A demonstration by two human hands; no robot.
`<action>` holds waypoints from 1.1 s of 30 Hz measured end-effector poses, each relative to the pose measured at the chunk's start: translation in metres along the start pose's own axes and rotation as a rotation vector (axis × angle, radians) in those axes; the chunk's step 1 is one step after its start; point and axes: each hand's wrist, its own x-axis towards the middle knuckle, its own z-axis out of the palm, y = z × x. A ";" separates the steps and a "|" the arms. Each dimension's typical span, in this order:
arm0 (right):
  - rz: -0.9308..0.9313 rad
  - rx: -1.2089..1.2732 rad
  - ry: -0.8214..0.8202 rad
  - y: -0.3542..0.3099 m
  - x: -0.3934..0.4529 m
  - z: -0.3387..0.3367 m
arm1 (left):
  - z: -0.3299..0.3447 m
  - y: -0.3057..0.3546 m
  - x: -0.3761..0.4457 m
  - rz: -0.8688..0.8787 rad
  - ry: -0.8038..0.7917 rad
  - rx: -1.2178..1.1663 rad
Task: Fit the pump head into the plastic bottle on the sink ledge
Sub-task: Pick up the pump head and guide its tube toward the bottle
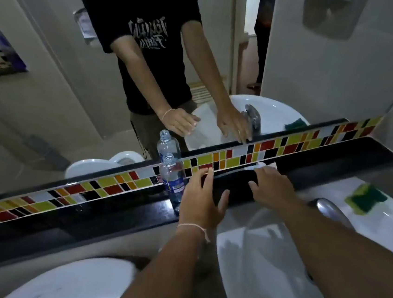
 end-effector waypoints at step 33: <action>-0.374 0.440 0.291 0.000 -0.008 -0.119 | 0.086 -0.053 0.020 -0.052 -0.483 0.120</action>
